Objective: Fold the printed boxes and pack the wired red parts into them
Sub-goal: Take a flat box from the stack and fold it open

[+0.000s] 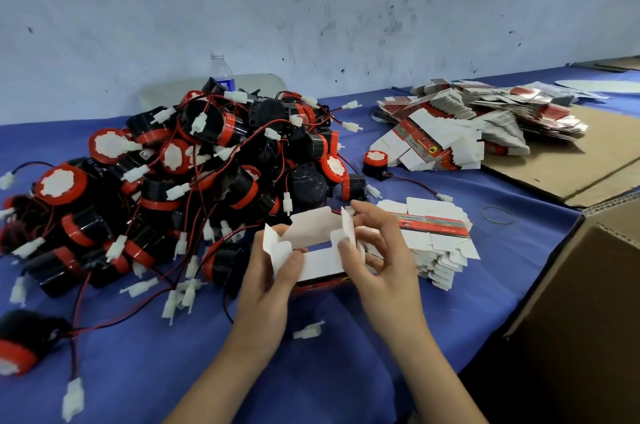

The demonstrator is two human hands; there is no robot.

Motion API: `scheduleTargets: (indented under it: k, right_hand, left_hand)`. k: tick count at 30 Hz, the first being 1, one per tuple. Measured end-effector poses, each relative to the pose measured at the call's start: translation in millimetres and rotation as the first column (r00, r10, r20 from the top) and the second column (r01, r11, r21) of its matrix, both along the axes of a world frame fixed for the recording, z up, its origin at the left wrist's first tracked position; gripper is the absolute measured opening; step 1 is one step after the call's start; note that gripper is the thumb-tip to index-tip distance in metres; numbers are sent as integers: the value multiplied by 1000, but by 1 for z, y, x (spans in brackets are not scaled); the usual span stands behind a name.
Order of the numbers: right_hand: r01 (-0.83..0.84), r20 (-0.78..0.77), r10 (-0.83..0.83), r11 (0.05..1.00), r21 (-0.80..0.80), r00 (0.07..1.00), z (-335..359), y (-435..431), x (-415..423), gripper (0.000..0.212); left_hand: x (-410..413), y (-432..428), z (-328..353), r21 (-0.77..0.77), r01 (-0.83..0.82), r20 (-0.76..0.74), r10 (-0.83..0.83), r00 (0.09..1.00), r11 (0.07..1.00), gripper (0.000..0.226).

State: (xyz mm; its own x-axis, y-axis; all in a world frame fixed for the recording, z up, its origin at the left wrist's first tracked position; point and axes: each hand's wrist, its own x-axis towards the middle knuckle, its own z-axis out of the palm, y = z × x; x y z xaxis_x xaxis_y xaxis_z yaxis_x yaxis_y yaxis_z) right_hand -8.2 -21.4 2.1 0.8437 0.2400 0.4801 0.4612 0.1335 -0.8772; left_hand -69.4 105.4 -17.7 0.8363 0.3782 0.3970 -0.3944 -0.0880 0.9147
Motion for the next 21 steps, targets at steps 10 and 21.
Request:
scheduleTargets:
  k: [10,21]
  right_hand:
    - [32,431,150,922,-386,890,-3,-7,4,62]
    - [97,362,23,946,-309,932,-12,-3,5,43]
  left_hand:
    - [6,17,-10,-282,-240,-134,210,969,929,32]
    - [3,16,-4,-44,-18,-10,18,1000,999,50]
